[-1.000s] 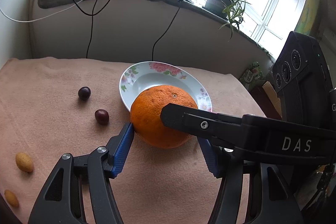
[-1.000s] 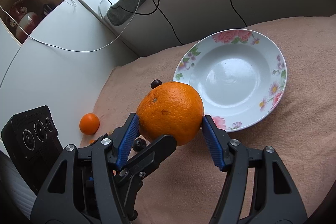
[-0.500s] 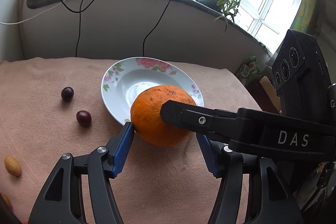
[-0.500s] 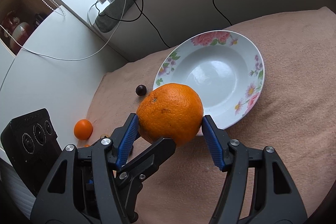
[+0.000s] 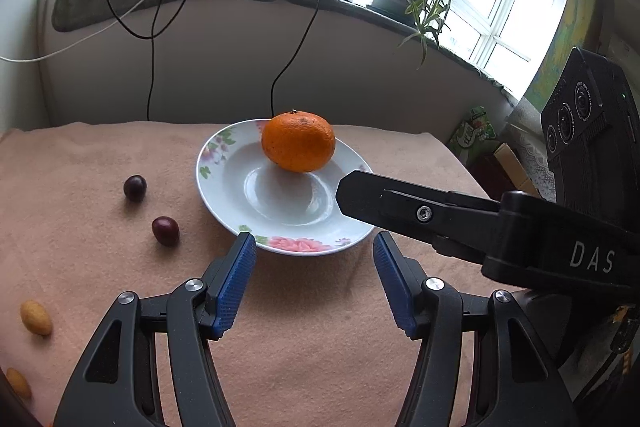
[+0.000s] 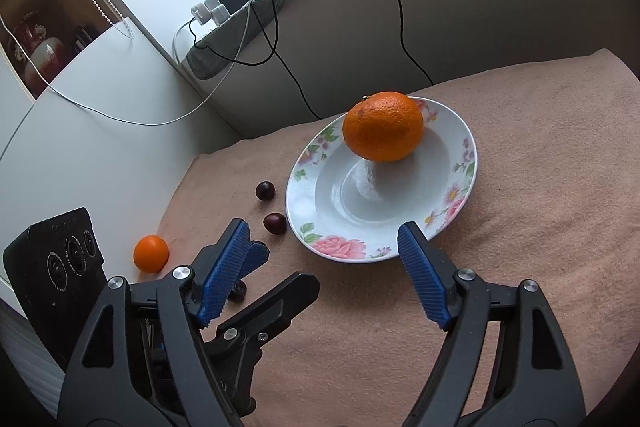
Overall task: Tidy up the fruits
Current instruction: 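Move the right gripper back to the pair of tangerines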
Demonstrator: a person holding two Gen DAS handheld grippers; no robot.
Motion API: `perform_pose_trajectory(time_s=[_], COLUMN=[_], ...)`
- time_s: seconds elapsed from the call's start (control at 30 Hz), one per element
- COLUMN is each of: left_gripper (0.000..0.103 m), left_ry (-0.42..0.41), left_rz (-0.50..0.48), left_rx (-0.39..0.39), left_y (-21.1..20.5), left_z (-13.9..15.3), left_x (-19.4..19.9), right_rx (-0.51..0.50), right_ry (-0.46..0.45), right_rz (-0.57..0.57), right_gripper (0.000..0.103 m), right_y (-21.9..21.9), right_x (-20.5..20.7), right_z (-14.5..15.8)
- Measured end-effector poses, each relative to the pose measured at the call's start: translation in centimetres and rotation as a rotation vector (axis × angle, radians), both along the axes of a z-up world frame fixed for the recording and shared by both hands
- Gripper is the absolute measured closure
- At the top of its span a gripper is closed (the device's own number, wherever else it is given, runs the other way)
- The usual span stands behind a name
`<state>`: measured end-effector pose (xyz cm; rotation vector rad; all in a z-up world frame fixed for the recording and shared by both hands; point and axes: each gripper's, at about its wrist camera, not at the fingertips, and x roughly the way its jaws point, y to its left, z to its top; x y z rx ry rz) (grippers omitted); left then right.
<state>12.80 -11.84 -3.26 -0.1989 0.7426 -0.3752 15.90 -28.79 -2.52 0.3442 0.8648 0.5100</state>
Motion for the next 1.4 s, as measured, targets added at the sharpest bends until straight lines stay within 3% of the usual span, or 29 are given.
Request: perform_pose_trajectory(time_s=[0.2, 0.4, 0.77, 1.17, 1.4], left_gripper=[0.040, 0.029, 0.029, 0.029, 0.029], left_ry=[-0.003, -0.005, -0.019, -0.020, -0.001], left_rz=[0.012, 0.025, 0.072, 0.191, 0.289], left_rx=[0.006, 0.012, 0.024, 0.035, 0.027], left_y=[0.3, 0.8, 2.5, 8.1, 12.2], left_z=[0.1, 0.2, 0.5, 0.1, -0.6], left_x=[-0.7, -1.6, -4.1, -8.2, -11.2], right_rx=[-0.035, -0.067, -0.083, -0.110, -0.115], right_ry=[-0.030, -0.068, -0.092, -0.167, -0.165], right_rz=[-0.006, -0.010, 0.015, 0.118, 0.218], right_gripper=[0.017, 0.015, 0.015, 0.015, 0.015], right_y=[-0.4, -0.5, 0.1, 3.0, 6.2], right_x=[-1.1, -2.3, -4.1, -6.3, -7.6], right_z=[0.3, 1.0, 1.1, 1.1, 0.7])
